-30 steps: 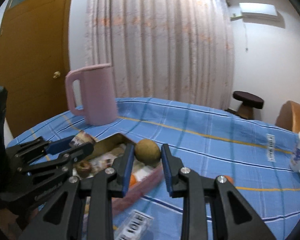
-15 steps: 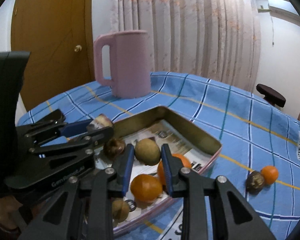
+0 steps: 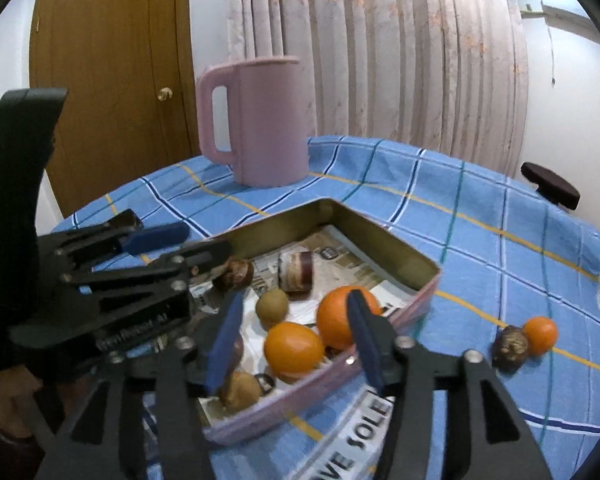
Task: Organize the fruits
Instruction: 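Lower both grippers into the tin and open them to release, then grasp the brown round fruit with the left gripper while the right gripper grasps the last orange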
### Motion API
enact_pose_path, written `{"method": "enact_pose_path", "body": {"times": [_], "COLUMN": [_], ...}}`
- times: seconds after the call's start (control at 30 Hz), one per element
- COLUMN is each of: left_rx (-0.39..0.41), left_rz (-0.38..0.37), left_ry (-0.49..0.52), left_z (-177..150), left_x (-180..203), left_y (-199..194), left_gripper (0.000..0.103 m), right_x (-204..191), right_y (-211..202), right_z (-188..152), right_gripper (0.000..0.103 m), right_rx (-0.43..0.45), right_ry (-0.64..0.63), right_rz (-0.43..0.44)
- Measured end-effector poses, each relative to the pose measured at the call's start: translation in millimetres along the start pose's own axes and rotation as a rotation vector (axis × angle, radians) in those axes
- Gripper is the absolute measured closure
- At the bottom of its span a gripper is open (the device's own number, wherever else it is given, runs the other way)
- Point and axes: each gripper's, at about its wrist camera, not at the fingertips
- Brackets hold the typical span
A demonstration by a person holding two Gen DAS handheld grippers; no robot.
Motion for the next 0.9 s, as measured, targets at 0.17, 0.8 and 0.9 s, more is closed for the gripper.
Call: {"method": "enact_pose_path", "body": {"times": [0.17, 0.8, 0.9], "left_rx": [0.024, -0.039, -0.084], "left_rz": [-0.038, -0.233, -0.258], "left_ry": [0.039, 0.223, 0.251], "left_z": [7.4, 29.7, 29.2], "left_x": [23.7, 155.0, 176.9], "left_y": [-5.9, 25.7, 44.5], "left_gripper": [0.039, 0.039, 0.039], "right_x": [25.1, 155.0, 172.0], "right_y": [-21.9, -76.3, -83.1], "right_z": [-2.7, -26.7, -29.6], "right_gripper": [0.041, 0.039, 0.038], "right_rx": [0.033, 0.063, 0.065], "right_ry": [0.038, 0.300, 0.346], "right_rz": [-0.048, -0.399, -0.440]}}
Point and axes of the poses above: each gripper's, at about its wrist camera, not at the fingertips, and y roughly the way its jaws point, x to its right, z to its top, and after that the axes turned 4 degrees about y, right-handed
